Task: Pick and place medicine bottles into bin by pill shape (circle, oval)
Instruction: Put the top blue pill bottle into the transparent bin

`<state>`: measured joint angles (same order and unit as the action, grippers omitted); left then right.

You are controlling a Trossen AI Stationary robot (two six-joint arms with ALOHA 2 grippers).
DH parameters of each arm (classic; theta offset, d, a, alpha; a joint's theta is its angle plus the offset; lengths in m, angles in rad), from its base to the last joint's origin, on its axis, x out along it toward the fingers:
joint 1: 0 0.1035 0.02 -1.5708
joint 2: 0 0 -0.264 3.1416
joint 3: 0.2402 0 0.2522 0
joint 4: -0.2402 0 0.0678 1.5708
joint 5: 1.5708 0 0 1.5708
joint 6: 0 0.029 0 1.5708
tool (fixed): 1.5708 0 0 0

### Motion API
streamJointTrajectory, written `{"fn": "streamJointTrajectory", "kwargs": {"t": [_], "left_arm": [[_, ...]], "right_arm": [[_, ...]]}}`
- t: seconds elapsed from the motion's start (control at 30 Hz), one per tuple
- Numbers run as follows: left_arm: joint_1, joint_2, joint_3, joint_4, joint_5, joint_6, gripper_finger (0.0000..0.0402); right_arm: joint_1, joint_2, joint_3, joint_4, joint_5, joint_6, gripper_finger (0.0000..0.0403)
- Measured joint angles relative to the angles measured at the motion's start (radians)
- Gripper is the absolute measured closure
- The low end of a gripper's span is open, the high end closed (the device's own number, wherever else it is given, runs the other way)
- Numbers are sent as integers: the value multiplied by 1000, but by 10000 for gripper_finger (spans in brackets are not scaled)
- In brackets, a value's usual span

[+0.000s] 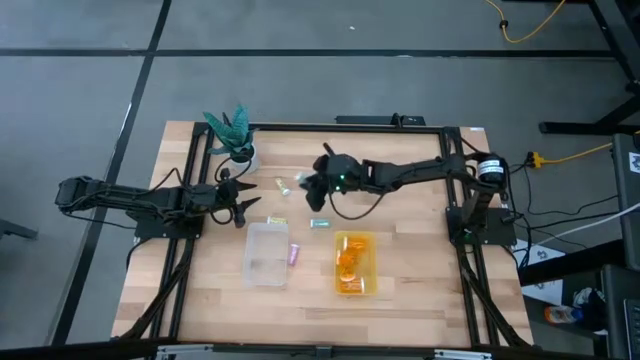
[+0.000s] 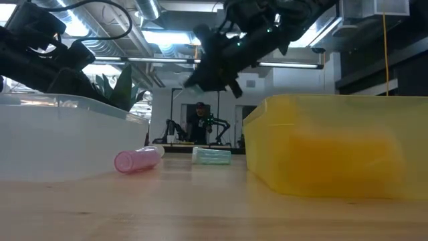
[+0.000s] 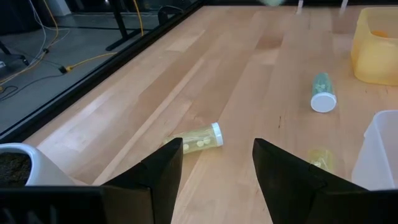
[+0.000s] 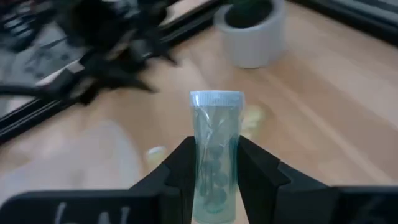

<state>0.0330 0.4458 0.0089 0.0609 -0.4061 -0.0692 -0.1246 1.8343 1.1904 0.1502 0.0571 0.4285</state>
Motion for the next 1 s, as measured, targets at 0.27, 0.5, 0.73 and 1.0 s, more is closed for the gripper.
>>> {"fn": "streamJointTrajectory", "kwargs": {"t": [0.27,0.5,0.73,1.0], "left_arm": [[0,0,0,0,0,0,211],[0,0,0,0,0,0,211],[0,0,0,0,0,0,211],[0,0,0,0,0,-1,211]], "right_arm": [[80,0,0,25,-86,-19,305],[137,0,0,34,-86,-20,305],[191,0,0,33,-110,-45,305],[236,12,-1,42,-242,-117,305]]}}
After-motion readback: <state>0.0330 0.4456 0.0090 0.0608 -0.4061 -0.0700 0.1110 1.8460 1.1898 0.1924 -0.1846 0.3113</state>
